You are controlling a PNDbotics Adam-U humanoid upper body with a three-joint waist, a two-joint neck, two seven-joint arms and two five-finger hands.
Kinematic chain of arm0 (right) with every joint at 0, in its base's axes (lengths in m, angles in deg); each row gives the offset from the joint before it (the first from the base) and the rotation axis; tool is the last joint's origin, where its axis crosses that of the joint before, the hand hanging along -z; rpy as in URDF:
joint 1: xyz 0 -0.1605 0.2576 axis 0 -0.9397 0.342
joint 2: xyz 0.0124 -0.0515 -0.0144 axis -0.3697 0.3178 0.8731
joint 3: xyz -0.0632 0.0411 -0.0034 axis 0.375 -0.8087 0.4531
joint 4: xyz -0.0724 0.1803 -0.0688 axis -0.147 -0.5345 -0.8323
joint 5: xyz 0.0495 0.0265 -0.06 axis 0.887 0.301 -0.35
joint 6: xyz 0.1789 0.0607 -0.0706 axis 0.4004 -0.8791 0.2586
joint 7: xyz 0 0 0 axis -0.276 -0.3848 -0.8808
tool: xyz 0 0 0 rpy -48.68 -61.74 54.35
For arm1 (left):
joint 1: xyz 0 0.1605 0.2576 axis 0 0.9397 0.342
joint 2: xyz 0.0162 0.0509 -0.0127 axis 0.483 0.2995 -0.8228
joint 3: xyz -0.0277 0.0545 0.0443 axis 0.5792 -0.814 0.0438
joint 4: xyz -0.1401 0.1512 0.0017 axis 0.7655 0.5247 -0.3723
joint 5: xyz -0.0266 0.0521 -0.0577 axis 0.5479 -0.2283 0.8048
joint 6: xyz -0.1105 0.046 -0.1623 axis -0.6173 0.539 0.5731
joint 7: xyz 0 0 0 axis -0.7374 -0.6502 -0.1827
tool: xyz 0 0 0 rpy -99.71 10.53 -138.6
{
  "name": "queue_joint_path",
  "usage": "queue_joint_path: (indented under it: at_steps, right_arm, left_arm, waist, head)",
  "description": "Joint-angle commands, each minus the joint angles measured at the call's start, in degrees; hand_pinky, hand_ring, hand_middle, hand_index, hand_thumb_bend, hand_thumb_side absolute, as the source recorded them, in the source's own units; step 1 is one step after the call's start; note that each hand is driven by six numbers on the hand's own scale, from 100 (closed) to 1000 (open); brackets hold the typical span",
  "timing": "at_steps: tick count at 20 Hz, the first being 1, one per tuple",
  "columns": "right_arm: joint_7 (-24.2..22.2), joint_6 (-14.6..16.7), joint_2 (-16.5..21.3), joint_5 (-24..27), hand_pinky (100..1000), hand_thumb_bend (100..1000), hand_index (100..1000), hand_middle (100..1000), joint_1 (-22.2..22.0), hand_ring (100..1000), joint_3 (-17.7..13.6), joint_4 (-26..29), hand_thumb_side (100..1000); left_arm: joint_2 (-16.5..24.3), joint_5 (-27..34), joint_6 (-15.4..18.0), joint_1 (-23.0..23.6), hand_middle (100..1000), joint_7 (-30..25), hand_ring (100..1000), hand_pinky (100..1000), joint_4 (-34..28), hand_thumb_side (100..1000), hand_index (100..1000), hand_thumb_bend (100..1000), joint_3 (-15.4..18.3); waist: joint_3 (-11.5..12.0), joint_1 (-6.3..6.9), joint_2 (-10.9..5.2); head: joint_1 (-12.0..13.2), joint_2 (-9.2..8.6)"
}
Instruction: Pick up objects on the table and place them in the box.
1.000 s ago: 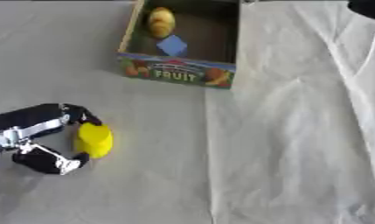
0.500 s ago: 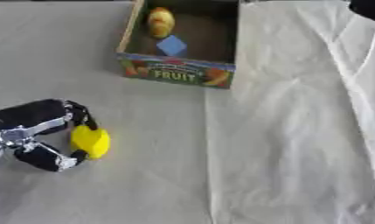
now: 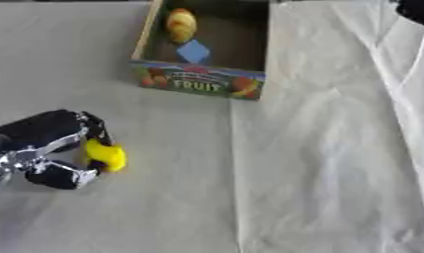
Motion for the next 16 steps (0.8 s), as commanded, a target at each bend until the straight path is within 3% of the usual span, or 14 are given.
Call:
queue_joint_path:
  at_steps: [1, 10, 16]
  right_arm:
    - [0.5, 0.0, 1.2, 0.5, 859, 100, 844, 714, 0.2, 787, -1.0, 0.9, 406]
    - [0.8, 0.3, 1.6, 0.5, 859, 100, 841, 710, -0.1, 785, -1.2, 0.9, 401]
    - [0.4, 1.0, 1.2, 0.7, 859, 100, 840, 713, 2.0, 786, -0.6, 0.9, 379]
  left_arm:
    - [1.3, 0.8, -0.1, -1.0, 553, 0.2, 599, 515, -3.4, 100, 499, 100, 1.8]
    - [2.2, 0.6, 0.2, -5.5, 558, 2.9, 602, 526, -13.5, 100, 512, 100, 5.6]
    - [-2.1, 3.0, -1.5, -13.6, 560, 4.4, 593, 546, -9.3, 100, 525, 100, 5.7]
  waist:
    - [0.1, -0.03, -1.42]
    - [0.4, 0.15, -2.07]
    - [0.2, 0.41, -2.83]
  head:
    - [0.0, -0.56]
    - [-0.5, -0.43]
    - [-0.4, 0.48]
